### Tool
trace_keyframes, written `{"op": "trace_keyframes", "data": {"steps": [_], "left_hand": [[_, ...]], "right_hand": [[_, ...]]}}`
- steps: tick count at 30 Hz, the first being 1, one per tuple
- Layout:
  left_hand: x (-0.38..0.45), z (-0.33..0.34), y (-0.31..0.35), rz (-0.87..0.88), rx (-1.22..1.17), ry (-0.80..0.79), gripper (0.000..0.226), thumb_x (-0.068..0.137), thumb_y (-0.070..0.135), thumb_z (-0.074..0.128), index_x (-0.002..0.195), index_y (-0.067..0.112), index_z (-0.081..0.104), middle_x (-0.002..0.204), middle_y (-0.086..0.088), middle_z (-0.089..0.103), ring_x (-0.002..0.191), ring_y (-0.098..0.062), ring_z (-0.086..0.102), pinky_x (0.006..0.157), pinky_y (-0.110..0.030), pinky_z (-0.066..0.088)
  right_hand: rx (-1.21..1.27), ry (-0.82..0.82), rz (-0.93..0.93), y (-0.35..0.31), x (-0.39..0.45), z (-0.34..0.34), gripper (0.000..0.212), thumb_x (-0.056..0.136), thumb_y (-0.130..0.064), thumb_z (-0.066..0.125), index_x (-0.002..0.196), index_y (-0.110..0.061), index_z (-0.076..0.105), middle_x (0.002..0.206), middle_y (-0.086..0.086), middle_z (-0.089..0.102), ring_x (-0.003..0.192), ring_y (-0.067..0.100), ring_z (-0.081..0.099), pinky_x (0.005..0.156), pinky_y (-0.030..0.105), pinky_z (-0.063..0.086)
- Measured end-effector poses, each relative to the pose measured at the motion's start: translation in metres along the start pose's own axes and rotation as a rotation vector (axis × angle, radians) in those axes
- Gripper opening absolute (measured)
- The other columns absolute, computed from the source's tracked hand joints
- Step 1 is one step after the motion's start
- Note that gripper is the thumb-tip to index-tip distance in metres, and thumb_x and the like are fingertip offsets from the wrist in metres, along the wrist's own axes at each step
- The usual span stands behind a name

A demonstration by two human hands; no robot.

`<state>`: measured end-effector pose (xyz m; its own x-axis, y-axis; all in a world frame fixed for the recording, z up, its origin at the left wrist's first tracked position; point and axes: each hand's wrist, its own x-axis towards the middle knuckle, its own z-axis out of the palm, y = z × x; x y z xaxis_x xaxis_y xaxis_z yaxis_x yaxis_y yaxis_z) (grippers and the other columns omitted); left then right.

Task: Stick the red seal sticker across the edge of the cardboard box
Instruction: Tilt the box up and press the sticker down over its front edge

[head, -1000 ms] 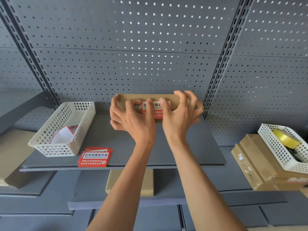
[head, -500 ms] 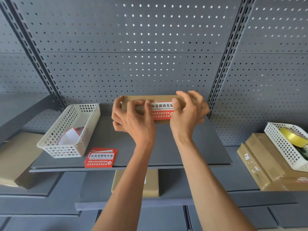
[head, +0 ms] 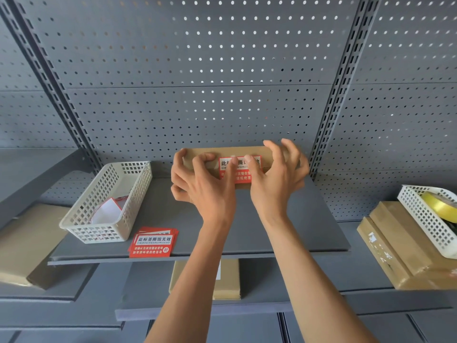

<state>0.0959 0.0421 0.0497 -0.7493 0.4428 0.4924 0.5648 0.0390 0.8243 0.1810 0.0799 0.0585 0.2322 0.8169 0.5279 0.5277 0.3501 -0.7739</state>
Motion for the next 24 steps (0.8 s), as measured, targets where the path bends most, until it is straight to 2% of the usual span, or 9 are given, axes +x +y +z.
{"op": "trace_keyframes", "data": {"steps": [5,15,17,20,24], "left_hand": [[0.004,-0.011,-0.008,0.032,-0.022,-0.049,0.025,0.079,0.051,0.077,0.096,0.038,0.064,0.15,0.007,0.032,0.142,-0.018,0.024,0.109,-0.044,0.016],[0.011,-0.022,-0.011,0.054,-0.102,-0.131,0.02,0.083,0.047,0.077,0.097,0.036,0.068,0.149,0.004,0.032,0.141,-0.022,0.026,0.111,-0.048,0.021],[0.01,-0.022,-0.011,0.053,-0.1,-0.13,0.02,0.084,0.047,0.076,0.098,0.035,0.068,0.149,0.004,0.031,0.141,-0.022,0.025,0.112,-0.051,0.021],[0.008,-0.021,-0.009,0.057,-0.084,-0.127,0.029,0.078,0.053,0.079,0.099,0.037,0.066,0.149,0.004,0.031,0.142,-0.02,0.025,0.112,-0.051,0.022],[0.01,-0.022,-0.009,0.066,-0.066,-0.147,0.038,0.071,0.054,0.083,0.101,0.038,0.066,0.149,0.005,0.03,0.142,-0.018,0.025,0.111,-0.048,0.022]], "right_hand": [[0.019,-0.024,-0.03,0.008,0.004,-0.006,0.035,0.089,-0.045,0.068,0.122,-0.036,0.066,0.148,-0.012,0.043,0.135,0.03,0.028,0.093,0.039,0.024],[0.009,-0.058,-0.081,0.015,0.009,-0.014,0.031,0.097,-0.032,0.06,0.128,-0.035,0.065,0.151,-0.01,0.043,0.135,0.031,0.029,0.102,0.05,0.033],[-0.016,-0.081,-0.096,0.016,0.008,-0.014,0.035,0.097,-0.038,0.059,0.131,-0.036,0.062,0.155,-0.01,0.038,0.137,0.03,0.027,0.104,0.049,0.031],[-0.063,-0.137,-0.121,0.014,0.003,-0.013,0.056,0.087,-0.058,0.064,0.138,-0.036,0.055,0.16,-0.008,0.029,0.145,0.028,0.019,0.099,0.04,0.019],[-0.107,-0.157,-0.143,0.015,0.003,-0.013,0.068,0.083,-0.064,0.066,0.142,-0.035,0.05,0.163,-0.006,0.024,0.149,0.028,0.016,0.103,0.049,0.024]]}}
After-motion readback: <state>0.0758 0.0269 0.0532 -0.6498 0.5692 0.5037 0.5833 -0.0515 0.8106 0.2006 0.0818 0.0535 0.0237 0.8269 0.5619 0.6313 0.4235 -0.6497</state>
